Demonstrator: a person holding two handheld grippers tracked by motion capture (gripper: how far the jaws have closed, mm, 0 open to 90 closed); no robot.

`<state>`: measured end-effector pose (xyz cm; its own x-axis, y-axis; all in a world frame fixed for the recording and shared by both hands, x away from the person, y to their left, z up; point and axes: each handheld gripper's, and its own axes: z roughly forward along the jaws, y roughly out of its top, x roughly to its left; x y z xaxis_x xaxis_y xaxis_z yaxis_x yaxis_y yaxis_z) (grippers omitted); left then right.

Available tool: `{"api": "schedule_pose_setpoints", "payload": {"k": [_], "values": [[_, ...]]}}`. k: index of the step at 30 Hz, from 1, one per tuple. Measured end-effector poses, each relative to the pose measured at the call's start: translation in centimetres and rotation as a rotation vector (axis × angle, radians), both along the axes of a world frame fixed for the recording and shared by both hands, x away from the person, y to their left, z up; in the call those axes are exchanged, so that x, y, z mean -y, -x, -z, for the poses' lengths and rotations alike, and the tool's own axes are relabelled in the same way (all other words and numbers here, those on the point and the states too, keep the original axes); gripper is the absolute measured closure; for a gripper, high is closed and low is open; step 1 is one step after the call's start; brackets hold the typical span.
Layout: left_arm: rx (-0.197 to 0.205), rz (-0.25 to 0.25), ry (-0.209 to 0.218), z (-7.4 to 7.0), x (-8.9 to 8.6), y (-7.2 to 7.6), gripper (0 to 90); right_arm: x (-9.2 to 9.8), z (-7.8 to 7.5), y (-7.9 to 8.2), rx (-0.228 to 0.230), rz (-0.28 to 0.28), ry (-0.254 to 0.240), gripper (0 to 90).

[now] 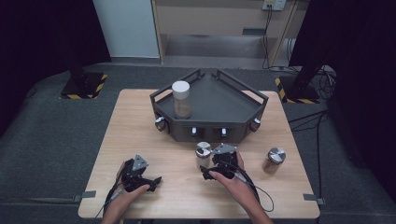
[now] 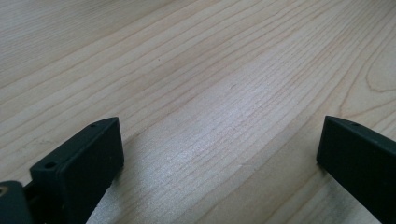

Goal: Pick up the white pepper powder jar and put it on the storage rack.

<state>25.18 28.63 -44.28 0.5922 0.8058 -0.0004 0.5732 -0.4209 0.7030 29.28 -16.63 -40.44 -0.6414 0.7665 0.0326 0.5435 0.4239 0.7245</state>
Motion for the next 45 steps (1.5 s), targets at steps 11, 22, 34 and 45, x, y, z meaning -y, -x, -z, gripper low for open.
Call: {"api": "schedule_pose_setpoints", "payload": {"k": [11, 22, 34, 45], "values": [[0.000, 0.000, 0.000, 0.0, 0.0, 0.0, 0.0, -1.4, 0.4, -1.2, -0.017, 0.000, -0.024, 6.9], [0.000, 0.000, 0.000, 0.0, 0.0, 0.0, 0.0, -2.2, 1.0, -1.8, -0.029, 0.015, -0.020, 11.8], [0.000, 0.000, 0.000, 0.0, 0.0, 0.0, 0.0, -2.7, 1.4, -2.1, -0.028, 0.031, -0.017, 21.5], [0.000, 0.000, 0.000, 0.0, 0.0, 0.0, 0.0, -3.3, 1.3, -1.6, 0.001, 0.032, -0.005, 30.1]]}}
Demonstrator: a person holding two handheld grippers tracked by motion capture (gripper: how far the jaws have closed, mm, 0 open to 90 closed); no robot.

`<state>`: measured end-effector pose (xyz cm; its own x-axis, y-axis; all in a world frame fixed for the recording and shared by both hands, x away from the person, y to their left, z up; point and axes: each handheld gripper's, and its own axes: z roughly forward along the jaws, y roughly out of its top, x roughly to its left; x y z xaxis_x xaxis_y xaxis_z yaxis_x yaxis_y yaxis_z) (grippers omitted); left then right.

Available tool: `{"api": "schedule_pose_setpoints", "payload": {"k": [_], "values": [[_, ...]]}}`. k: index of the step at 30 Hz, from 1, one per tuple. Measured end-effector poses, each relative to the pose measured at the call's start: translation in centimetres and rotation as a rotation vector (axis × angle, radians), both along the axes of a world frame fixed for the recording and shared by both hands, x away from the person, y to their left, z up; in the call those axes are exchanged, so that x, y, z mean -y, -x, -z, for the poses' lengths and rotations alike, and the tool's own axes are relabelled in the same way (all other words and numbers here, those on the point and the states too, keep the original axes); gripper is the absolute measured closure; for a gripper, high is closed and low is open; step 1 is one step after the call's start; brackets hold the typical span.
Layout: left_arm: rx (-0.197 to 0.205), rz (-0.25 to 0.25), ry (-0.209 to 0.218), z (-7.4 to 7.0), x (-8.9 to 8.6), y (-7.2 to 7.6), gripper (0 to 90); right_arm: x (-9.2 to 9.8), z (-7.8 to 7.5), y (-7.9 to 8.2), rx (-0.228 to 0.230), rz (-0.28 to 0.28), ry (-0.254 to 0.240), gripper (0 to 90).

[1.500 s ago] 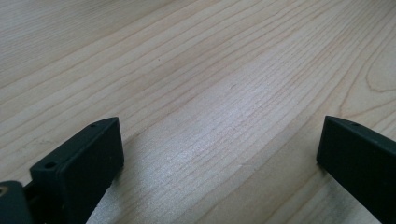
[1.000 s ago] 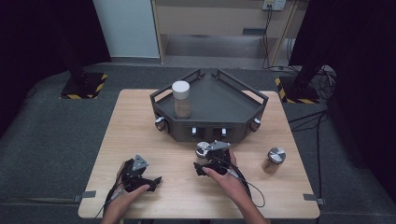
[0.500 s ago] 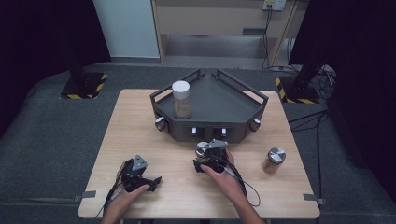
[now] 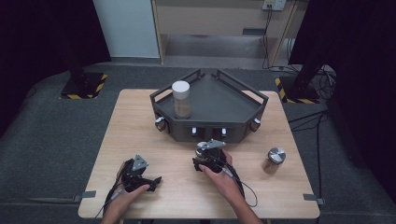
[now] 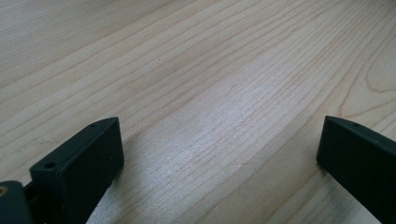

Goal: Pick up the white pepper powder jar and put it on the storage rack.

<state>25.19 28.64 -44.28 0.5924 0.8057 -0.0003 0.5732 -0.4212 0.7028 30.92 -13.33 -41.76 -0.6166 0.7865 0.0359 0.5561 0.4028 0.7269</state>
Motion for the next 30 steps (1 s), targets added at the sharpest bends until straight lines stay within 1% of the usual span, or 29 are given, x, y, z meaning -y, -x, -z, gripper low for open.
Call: {"api": "schedule_pose_setpoints", "payload": {"k": [4, 6, 9, 15, 27, 30], "values": [[0.000, 0.000, 0.000, 0.0, 0.0, 0.0, 0.0, -0.2, -0.1, 0.3, 0.014, -0.002, 0.017, 31.1], [0.000, 0.000, 0.000, 0.0, 0.0, 0.0, 0.0, -0.1, -0.2, 0.3, 0.013, -0.001, 0.019, 31.2], [0.000, 0.000, 0.000, 0.0, 0.0, 0.0, 0.0, 0.3, -0.4, 0.5, 0.017, 0.002, 0.011, 31.2], [0.000, 0.000, 0.000, 0.0, 0.0, 0.0, 0.0, 1.1, -1.2, 0.9, 0.019, -0.003, 0.019, 31.2], [0.000, 0.000, 0.000, 0.0, 0.0, 0.0, 0.0, 1.8, -3.5, 2.0, 0.043, -0.029, 0.045, 31.2], [0.000, 0.000, 0.000, 0.0, 0.0, 0.0, 0.0, 1.5, -4.1, 2.2, 0.062, -0.045, 0.070, 31.2]]}}
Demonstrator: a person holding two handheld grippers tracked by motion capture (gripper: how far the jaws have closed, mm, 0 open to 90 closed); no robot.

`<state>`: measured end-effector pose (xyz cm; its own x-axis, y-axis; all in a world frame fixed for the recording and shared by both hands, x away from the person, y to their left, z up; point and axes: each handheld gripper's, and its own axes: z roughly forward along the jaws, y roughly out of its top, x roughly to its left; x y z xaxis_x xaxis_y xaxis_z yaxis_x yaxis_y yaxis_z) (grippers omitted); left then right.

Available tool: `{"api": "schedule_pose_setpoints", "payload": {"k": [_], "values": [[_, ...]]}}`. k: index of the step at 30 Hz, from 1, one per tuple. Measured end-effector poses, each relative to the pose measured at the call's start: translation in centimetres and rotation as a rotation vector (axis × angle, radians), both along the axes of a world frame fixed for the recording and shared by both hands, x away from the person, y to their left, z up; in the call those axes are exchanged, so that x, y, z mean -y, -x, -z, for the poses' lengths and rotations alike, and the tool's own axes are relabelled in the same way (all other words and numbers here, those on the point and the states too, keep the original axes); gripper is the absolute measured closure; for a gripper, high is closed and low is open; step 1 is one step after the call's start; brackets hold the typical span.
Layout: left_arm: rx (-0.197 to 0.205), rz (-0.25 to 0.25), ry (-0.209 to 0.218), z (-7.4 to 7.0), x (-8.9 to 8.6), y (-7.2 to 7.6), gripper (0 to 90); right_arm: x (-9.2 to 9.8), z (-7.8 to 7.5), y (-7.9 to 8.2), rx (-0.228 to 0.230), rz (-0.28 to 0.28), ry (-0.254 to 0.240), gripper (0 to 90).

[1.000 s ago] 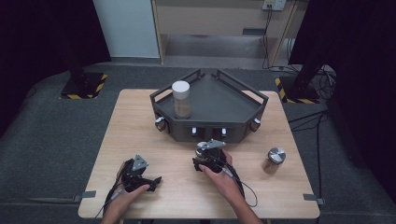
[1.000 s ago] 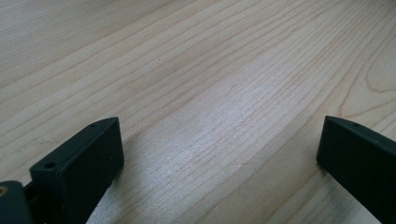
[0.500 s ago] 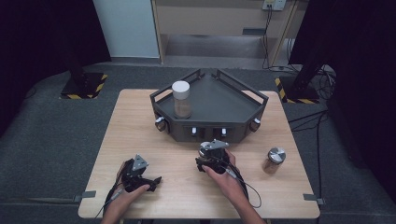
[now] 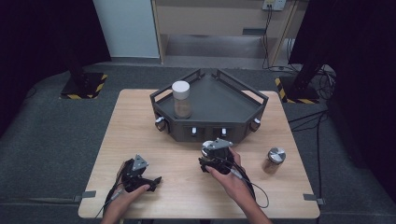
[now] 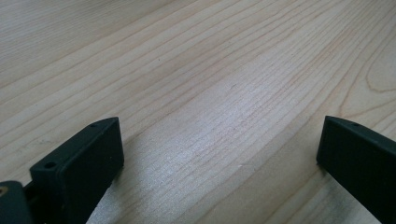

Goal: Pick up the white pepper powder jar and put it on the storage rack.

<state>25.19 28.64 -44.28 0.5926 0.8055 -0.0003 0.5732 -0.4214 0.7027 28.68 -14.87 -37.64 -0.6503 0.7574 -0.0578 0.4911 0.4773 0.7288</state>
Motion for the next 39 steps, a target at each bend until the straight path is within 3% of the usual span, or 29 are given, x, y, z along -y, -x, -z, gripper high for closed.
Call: {"api": "schedule_pose_setpoints", "payload": {"k": [10, 20, 39], "values": [[0.000, 0.000, 0.000, 0.0, 0.0, 0.0, 0.0, -0.1, -1.1, 0.1, 0.003, -0.025, 0.003, 31.2], [0.000, 0.000, 0.000, 0.0, 0.0, 0.0, 0.0, 0.2, -3.1, 0.0, -0.002, -0.003, -0.025, 31.3], [0.001, -0.004, 0.000, 0.0, 0.1, 0.1, 0.0, 0.2, -5.8, -0.6, 0.011, 0.027, -0.015, 31.2]]}}
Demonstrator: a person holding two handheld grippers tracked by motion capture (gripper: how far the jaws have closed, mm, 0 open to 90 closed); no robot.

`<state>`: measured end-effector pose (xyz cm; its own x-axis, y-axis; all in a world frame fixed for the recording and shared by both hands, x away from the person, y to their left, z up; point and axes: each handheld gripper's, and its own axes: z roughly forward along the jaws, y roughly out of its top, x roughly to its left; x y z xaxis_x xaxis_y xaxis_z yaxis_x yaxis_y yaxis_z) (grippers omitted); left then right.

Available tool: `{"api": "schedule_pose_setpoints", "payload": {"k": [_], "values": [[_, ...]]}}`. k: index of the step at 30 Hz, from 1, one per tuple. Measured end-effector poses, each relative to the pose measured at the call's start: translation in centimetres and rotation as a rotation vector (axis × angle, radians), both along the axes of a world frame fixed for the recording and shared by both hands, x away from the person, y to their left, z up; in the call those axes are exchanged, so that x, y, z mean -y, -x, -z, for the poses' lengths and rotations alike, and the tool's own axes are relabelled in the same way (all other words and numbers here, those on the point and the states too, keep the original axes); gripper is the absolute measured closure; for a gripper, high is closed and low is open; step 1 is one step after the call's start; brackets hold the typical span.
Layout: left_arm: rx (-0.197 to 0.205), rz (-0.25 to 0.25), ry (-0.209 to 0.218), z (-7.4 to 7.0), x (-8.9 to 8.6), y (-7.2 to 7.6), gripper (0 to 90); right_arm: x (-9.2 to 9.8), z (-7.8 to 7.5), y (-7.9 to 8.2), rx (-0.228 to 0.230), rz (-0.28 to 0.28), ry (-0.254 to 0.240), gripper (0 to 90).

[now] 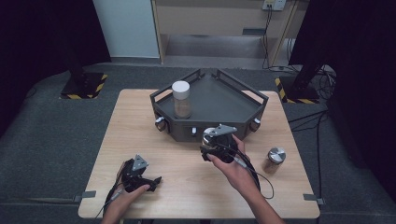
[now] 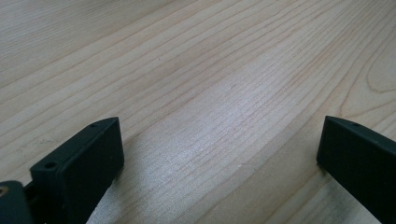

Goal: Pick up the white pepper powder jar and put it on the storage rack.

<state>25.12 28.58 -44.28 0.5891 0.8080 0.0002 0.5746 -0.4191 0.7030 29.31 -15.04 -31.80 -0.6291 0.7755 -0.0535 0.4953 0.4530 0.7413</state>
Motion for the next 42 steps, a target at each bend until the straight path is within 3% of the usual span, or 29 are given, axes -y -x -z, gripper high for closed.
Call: {"api": "schedule_pose_setpoints", "payload": {"k": [17, 42], "values": [[-0.001, 0.000, 0.000, 0.0, 0.0, 0.0, 0.0, -1.5, -2.2, -1.0, 0.003, -0.013, 0.030, 31.3], [0.000, 0.001, 0.001, 0.0, 0.0, 0.0, 0.0, -2.1, -5.4, -2.3, 0.024, 0.008, 0.001, 31.3]]}}
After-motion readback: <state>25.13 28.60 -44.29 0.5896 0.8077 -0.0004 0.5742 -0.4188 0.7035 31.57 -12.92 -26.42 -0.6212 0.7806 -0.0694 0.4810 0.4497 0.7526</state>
